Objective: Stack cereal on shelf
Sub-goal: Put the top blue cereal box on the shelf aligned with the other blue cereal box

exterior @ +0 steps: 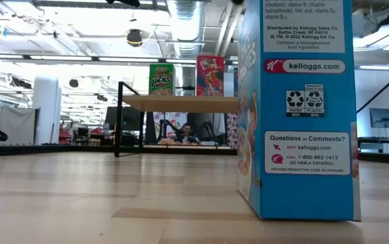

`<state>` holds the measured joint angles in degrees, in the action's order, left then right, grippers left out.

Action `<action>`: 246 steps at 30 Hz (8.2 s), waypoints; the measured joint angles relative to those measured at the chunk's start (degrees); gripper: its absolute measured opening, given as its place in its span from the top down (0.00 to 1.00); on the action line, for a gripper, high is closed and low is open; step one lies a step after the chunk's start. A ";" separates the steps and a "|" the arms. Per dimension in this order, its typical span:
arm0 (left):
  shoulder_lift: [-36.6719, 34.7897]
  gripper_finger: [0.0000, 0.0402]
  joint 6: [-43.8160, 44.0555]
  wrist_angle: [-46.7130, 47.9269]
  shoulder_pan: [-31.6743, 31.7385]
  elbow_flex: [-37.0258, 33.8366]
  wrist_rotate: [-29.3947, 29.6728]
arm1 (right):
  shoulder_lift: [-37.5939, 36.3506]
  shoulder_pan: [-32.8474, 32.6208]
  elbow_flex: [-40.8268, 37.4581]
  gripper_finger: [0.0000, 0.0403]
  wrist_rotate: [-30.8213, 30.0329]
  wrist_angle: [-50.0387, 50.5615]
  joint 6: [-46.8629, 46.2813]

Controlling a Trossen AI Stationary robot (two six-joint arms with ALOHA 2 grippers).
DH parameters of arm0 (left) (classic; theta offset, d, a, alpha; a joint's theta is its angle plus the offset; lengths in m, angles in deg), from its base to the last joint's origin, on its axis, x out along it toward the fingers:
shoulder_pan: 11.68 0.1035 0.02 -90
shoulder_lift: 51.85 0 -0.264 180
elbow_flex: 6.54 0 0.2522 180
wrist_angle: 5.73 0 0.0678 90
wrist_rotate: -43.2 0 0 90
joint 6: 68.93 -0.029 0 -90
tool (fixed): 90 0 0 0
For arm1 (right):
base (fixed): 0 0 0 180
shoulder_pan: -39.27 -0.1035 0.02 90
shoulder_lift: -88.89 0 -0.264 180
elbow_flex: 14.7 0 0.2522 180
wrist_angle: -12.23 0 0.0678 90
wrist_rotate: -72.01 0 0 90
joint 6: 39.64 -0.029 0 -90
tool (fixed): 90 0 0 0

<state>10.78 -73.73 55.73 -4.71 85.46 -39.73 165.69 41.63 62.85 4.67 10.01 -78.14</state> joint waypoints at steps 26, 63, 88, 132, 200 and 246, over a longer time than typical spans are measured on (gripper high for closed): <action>0.00 0.31 -0.09 -0.07 0.02 0.00 0.00 | 0.09 -8.54 17.77 0.34 -24.90 46.61 -15.39; 0.02 0.31 -0.15 0.43 0.02 -0.01 1.30 | 17.45 -11.35 17.70 0.34 -21.38 71.86 -33.86; 0.02 0.31 -0.11 0.73 0.00 0.00 1.29 | 21.38 -11.29 17.81 0.34 -24.63 70.98 -33.49; 0.02 0.31 0.09 2.48 0.02 0.00 1.27 | 25.27 -11.59 22.73 0.34 -25.51 75.65 -31.95; 0.02 0.31 -0.44 2.93 0.00 0.00 1.29 | 25.77 -10.43 22.73 0.72 -22.25 76.78 -24.27; 0.02 0.31 -0.11 2.93 0.02 0.00 1.29 | 25.57 -9.71 25.65 0.11 -22.36 78.28 -23.96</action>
<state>10.80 -73.84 58.66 -4.69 85.46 -38.44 191.26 31.91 88.51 -17.69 88.29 -102.10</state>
